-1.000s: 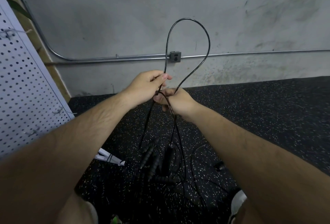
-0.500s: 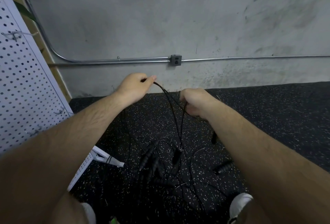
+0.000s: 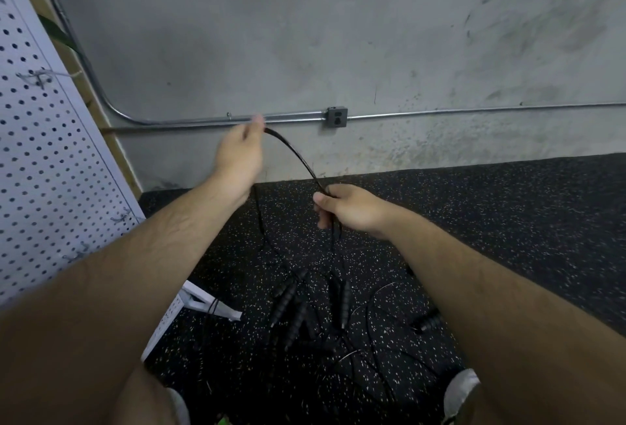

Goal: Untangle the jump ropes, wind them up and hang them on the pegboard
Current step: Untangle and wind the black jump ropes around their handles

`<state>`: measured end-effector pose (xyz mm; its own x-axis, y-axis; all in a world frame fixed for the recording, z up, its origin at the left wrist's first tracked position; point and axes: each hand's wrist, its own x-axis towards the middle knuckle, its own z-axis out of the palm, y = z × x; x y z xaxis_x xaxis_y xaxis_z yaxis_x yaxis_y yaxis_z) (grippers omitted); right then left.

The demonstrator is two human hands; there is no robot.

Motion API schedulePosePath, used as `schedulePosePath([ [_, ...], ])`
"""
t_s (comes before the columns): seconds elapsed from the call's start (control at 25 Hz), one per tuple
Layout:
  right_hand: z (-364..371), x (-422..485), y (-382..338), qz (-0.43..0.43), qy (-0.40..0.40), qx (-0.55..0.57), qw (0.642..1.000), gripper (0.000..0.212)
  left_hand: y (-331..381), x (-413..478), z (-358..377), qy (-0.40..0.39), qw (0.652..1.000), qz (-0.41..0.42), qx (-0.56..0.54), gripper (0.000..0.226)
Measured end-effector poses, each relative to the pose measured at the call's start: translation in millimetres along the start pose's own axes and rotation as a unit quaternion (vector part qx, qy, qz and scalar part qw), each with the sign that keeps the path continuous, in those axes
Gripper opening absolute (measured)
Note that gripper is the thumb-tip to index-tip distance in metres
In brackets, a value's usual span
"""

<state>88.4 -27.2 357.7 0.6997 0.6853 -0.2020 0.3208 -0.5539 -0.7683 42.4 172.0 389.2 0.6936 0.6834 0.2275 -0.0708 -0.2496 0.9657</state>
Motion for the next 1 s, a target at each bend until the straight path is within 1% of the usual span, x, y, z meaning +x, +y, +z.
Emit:
schedulePosePath([
  [0.04,-5,0,7,0.026,-0.006,-0.012,1.000,0.034,-4,6,-7,0.052,0.998,-0.035,-0.025,0.037],
  [0.08,-8,0,11,0.045,-0.015,-0.026,0.999,0.034,-10,12,-14,0.085,0.994,-0.066,-0.034,0.045],
  [0.12,-10,0,14,0.054,-0.018,-0.021,0.998,0.032,-15,16,-20,0.086,0.992,-0.084,-0.037,0.051],
  [0.16,-11,1,13,0.050,-0.005,0.013,0.999,0.030,-20,16,-23,0.050,0.994,-0.093,-0.040,0.053],
  [0.2,-12,1,9,0.037,0.028,0.058,0.997,0.027,-24,13,-24,-0.019,0.994,-0.098,-0.045,0.052],
  [0.24,-14,3,3,0.017,0.068,0.101,0.992,0.025,-28,7,-23,-0.105,0.988,-0.107,-0.045,0.050],
  [0.32,-19,6,-13,-0.036,0.113,0.197,0.973,0.025,-36,-10,-16,-0.266,0.955,-0.129,-0.021,0.043],
  [0.4,-23,7,-32,-0.089,0.139,0.276,0.947,0.024,-48,-26,-4,-0.369,0.918,-0.144,0.021,0.037],
  [0.44,-23,8,-40,-0.108,0.154,0.298,0.936,0.023,-51,-33,2,-0.396,0.906,-0.144,0.033,0.032],
  [0.48,-24,8,-46,-0.124,0.162,0.313,0.928,0.023,-52,-37,8,-0.407,0.902,-0.138,0.038,0.026],
  [0.56,-22,8,-48,-0.140,0.174,0.301,0.927,0.028,-49,-37,14,-0.385,0.915,-0.118,0.040,0.022],
  [0.64,-22,8,-39,-0.122,0.169,0.212,0.955,0.033,-39,-30,14,-0.347,0.932,-0.101,0.007,0.021],
  [0.68,-20,7,-31,-0.106,0.139,0.162,0.971,0.031,-32,-25,12,-0.333,0.938,-0.094,-0.026,0.019],
  [0.76,-10,6,-17,-0.075,0.031,0.061,0.995,0.030,-15,-17,6,-0.317,0.940,-0.081,-0.102,0.021],
  [0.8,-3,7,-11,-0.061,-0.016,0.015,0.998,0.028,-6,-13,3,-0.313,0.937,-0.074,-0.137,0.024],
  [0.84,5,9,-6,-0.046,-0.041,-0.015,0.998,0.023,3,-10,0,-0.307,0.935,-0.067,-0.165,0.027],
  [0.88,11,9,-4,-0.038,-0.043,-0.026,0.998,0.020,9,-7,-3,-0.299,0.934,-0.061,-0.184,0.028],
  [1.0,16,16,-1,-0.029,0.012,-0.026,0.999,0.023,11,1,-9,-0.276,0.938,-0.051,-0.203,0.033],
])
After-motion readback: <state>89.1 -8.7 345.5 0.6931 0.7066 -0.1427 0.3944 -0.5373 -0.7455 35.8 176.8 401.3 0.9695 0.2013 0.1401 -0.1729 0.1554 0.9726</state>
